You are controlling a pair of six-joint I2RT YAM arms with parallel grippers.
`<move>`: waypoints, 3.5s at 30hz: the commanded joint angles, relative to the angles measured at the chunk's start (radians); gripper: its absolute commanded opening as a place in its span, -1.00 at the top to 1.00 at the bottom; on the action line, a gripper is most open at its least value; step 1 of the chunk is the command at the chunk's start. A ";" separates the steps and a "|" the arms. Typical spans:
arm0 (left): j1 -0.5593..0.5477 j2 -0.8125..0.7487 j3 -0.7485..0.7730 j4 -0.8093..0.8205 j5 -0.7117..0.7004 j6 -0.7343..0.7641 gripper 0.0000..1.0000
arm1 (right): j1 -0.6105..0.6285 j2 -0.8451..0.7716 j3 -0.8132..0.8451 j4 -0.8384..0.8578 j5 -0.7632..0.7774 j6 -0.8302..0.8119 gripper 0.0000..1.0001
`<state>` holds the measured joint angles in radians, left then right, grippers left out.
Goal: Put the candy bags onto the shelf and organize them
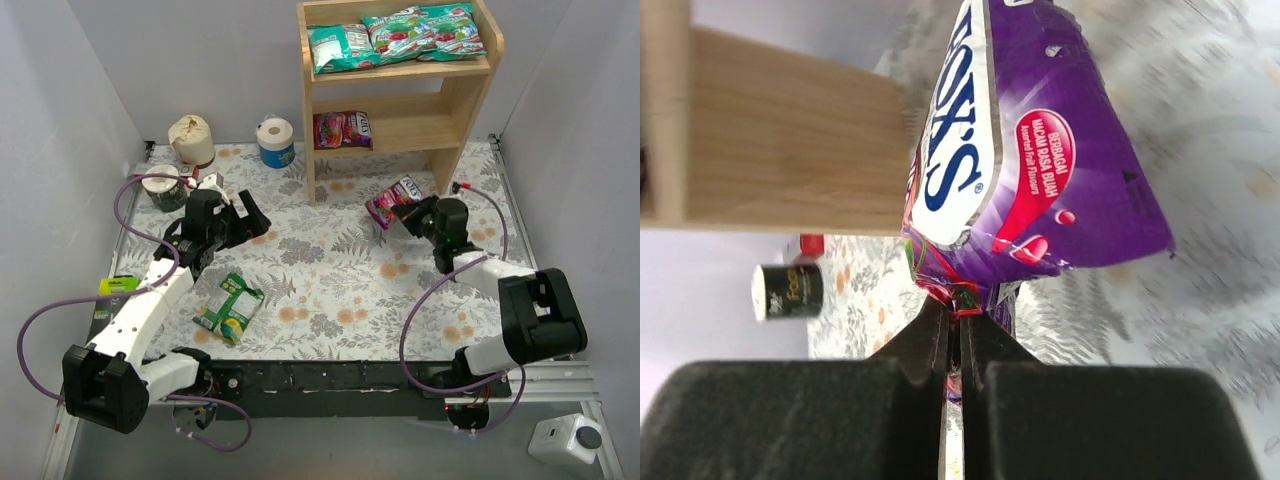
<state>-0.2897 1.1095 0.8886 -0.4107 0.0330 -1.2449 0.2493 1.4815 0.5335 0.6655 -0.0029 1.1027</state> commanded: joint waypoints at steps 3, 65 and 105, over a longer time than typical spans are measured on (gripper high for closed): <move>0.006 -0.008 -0.004 0.001 0.018 0.013 -0.96 | -0.060 -0.130 0.318 -0.337 -0.228 -0.363 0.97; 0.006 -0.019 -0.014 0.004 0.007 0.004 -0.96 | -0.301 0.355 1.240 -0.779 -0.746 -0.641 0.97; 0.006 0.003 -0.017 0.000 -0.008 0.004 -0.96 | -0.160 0.533 1.239 -0.402 -0.325 -0.620 0.16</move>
<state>-0.2897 1.1095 0.8764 -0.4103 0.0368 -1.2457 0.0746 2.0689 1.8481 0.1371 -0.3542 0.4713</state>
